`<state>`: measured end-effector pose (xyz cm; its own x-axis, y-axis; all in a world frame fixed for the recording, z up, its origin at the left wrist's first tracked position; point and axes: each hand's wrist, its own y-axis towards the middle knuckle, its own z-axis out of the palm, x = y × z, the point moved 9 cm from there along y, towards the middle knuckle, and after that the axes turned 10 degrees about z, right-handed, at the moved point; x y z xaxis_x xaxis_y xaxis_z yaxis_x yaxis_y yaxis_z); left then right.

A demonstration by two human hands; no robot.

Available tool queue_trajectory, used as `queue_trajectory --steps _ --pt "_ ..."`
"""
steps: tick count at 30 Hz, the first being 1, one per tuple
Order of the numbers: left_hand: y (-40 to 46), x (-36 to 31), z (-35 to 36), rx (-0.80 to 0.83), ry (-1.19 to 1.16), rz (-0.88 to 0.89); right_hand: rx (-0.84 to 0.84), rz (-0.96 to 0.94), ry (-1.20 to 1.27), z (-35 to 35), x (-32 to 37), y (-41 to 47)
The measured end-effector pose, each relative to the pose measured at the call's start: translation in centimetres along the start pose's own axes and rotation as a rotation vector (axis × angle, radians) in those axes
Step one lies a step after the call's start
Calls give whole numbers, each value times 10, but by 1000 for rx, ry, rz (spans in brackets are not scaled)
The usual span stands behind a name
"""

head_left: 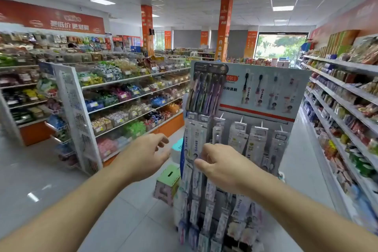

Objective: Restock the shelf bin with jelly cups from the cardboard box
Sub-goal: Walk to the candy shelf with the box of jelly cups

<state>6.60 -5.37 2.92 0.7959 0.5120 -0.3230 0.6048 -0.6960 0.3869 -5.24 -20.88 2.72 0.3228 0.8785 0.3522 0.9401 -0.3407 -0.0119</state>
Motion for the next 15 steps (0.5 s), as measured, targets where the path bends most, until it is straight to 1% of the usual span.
queue_trajectory --steps 7,15 --pt "24 66 31 11 15 -81 62 -69 -48 43 -3 91" --pt "42 170 44 29 40 -185 127 -137 -62 89 49 187"
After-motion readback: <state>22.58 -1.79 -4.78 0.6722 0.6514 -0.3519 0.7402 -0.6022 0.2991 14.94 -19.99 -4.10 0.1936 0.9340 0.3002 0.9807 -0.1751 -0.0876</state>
